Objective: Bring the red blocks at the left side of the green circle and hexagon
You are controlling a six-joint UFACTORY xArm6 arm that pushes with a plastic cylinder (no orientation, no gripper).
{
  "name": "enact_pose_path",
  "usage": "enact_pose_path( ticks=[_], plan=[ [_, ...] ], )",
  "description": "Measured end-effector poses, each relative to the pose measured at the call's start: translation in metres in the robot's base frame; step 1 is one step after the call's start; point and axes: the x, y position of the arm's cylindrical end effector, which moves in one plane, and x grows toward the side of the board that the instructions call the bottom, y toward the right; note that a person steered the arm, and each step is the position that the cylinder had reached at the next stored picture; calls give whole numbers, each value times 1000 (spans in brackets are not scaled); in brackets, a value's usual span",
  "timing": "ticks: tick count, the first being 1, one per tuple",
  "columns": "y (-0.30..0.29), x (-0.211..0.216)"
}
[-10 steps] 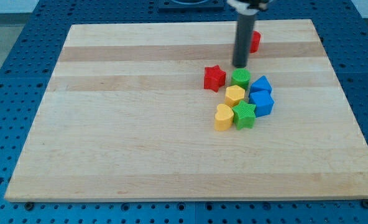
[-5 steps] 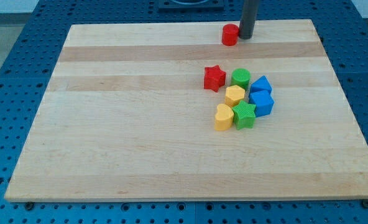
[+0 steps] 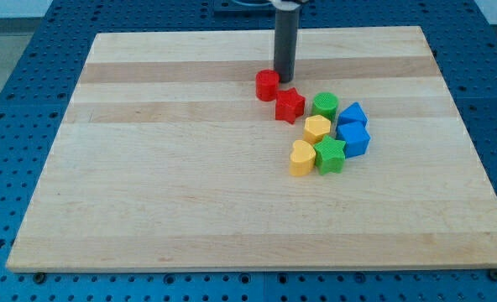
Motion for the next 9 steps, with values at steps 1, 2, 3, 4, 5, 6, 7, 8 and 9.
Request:
enact_pose_path(
  ticks=[1,2,3,4,5,6,7,8,9],
  plan=[
    [-26,20],
    [-48,5],
    [-74,4],
    [-86,20],
    [-78,42],
    [-56,53],
    [-49,69],
    [-49,83],
    [-47,100]
  ],
)
